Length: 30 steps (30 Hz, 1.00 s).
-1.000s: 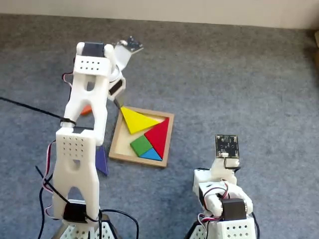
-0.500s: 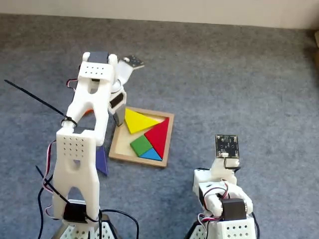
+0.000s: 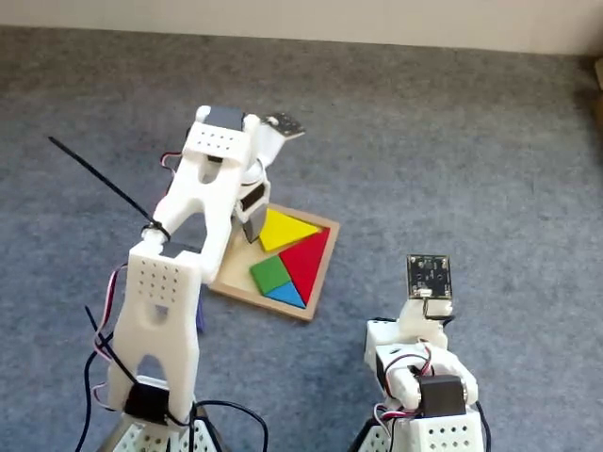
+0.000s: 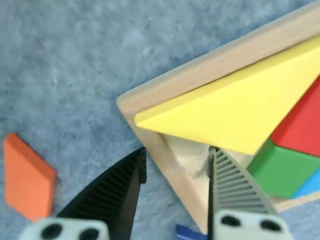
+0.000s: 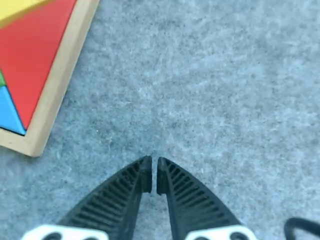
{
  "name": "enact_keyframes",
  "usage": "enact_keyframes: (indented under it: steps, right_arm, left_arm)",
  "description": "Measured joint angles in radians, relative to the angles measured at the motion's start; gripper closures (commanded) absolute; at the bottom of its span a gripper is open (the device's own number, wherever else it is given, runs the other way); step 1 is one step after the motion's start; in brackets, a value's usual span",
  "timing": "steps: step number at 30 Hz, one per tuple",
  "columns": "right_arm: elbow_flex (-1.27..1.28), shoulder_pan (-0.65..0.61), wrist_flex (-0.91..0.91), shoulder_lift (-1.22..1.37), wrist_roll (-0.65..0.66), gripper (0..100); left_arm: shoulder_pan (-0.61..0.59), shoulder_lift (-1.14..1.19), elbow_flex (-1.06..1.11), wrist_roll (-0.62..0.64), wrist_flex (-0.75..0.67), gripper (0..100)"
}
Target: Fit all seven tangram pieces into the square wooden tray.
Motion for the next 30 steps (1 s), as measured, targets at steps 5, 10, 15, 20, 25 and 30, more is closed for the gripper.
enact_keyframes:
  steps: [5,10,15,20,25,30]
  right_arm:
    - [0.000,0.000,0.000,0.000,0.000,96.4]
    - [0.000,0.000,0.000,0.000,0.000,96.4]
    - [0.000,0.000,0.000,0.000,0.000,96.4]
    - [0.000,0.000,0.000,0.000,0.000,96.4]
    - [0.000,0.000,0.000,0.000,0.000,96.4]
    - [0.000,0.000,0.000,0.000,0.000,96.4]
  left_arm:
    - [0.034,0.000,0.000,0.005,-0.002,80]
    - [0.055,0.000,0.000,0.006,-0.002,80]
    - [0.074,0.000,-0.002,0.092,-0.002,80]
    - [0.083,0.000,-0.026,0.155,-0.002,80]
    - [0.095,0.000,-0.106,0.187,0.038,80]
    - [0.080,-0.012,-0.170,0.195,0.055,80]
